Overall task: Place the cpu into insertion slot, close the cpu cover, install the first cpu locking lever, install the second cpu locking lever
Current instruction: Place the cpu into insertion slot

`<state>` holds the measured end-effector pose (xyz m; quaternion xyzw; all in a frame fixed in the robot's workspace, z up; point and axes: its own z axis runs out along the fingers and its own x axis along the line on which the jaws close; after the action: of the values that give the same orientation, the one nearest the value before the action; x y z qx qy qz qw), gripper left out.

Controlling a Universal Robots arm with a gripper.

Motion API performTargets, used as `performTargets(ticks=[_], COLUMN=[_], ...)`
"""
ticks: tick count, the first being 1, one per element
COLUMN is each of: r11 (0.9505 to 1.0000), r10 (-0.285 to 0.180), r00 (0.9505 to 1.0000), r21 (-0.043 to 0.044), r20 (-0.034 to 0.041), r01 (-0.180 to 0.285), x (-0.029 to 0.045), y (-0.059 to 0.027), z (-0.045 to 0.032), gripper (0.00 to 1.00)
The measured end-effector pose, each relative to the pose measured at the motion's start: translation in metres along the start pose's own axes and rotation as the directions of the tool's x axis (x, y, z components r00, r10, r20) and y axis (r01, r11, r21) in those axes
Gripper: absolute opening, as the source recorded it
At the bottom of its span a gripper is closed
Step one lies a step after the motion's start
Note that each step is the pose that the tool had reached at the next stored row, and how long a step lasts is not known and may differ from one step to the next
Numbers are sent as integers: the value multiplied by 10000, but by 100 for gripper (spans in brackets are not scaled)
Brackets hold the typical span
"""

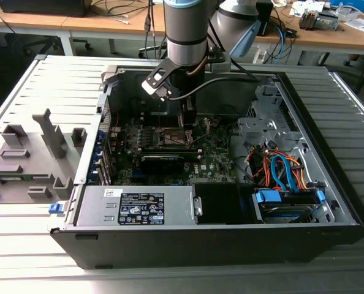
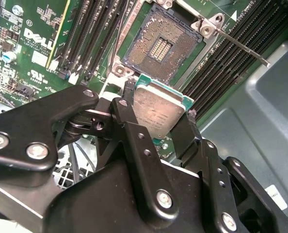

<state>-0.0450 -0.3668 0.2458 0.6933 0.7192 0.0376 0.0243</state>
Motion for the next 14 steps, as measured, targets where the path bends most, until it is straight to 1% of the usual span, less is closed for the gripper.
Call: performTargets(ticks=[14], r11=[10000], r10=[0], r00=[10000], r21=[0], r20=[-1], r01=[0], x=[1], y=[-36], z=[6], gripper=[54])
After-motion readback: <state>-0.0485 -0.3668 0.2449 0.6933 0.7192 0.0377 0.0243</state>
